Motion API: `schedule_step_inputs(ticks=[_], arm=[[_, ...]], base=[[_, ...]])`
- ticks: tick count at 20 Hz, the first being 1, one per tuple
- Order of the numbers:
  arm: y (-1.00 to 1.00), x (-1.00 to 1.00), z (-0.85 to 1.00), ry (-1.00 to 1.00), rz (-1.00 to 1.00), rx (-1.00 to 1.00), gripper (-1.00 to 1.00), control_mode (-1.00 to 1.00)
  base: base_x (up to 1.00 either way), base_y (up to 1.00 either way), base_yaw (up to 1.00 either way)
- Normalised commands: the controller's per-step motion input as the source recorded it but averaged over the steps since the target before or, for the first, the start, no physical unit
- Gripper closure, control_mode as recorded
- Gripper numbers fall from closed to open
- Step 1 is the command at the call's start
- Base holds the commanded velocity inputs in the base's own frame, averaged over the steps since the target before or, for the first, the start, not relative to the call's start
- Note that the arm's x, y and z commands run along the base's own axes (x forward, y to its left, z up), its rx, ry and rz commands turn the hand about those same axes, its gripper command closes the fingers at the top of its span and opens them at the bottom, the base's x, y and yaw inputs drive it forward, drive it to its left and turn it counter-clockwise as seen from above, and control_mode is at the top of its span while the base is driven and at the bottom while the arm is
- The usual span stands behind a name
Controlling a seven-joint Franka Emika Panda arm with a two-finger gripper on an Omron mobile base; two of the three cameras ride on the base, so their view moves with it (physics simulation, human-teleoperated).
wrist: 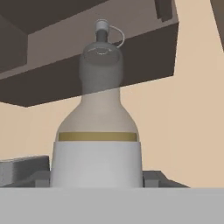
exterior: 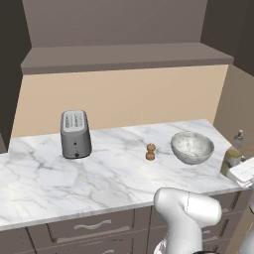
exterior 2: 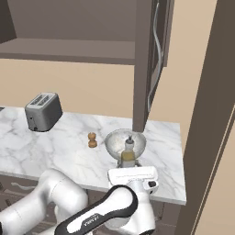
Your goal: Retrieve the bottle and the shaker from the cabinet and place them next to the mixing bowl on the counter. Then add garlic from the fridge to the mixing bowl.
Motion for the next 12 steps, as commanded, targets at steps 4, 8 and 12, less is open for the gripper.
schedule_step_inputs(ticks=[4, 8, 12], arm=[[0.00, 0.24, -0.38, 0.00, 0.00, 0.22, 1.00, -1.00], [-0.02, 0.25, -0.09, 0.00, 0.00, 0.11, 1.00, -1.00], [-0.15, 0.25, 0.00, 0.00, 0.00, 0.00, 1.00, -1.00]], base=[[0.00, 0.00, 0.00], [0.00, 0.00, 0.00], [0.00, 0.00, 0.00]])
